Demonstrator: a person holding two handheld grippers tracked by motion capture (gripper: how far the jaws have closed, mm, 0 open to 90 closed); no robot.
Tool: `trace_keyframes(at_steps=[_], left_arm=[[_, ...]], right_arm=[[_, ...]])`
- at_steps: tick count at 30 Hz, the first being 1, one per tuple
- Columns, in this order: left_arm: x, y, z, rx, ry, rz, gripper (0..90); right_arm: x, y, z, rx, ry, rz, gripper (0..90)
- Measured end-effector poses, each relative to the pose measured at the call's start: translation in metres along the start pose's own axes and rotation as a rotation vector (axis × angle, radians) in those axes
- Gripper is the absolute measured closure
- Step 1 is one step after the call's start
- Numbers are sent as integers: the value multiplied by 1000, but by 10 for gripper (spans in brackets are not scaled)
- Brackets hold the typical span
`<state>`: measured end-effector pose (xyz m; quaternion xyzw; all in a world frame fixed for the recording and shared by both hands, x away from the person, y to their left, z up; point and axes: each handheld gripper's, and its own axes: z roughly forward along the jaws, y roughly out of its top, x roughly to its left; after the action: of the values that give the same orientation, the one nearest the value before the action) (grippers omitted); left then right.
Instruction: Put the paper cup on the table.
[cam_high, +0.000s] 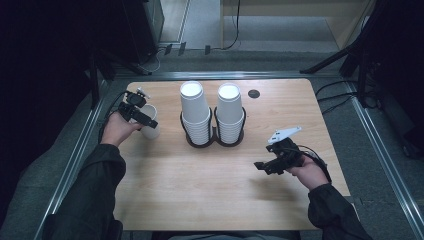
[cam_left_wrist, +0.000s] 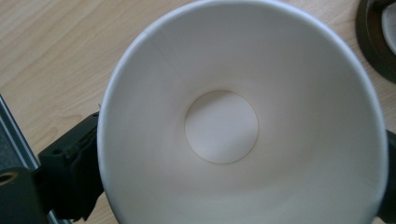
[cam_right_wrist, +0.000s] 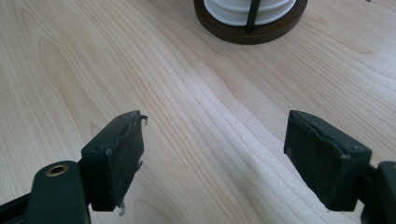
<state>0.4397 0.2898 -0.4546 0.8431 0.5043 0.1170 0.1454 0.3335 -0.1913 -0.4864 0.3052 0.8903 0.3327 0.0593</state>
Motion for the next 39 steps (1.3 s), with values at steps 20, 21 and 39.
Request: trace_keyframes(at_steps=[20,21,39], left_arm=[[8,1,-25,-47,-53,-29,0],[10,2,-30,-53,-66,-26,0],[2,2,-82,-155,-53,-10,0]], right_arm=[[0,0,1,4,5,-5,202],[0,0,0,5,3,-2,202],[1,0,1,0,6,13,201]])
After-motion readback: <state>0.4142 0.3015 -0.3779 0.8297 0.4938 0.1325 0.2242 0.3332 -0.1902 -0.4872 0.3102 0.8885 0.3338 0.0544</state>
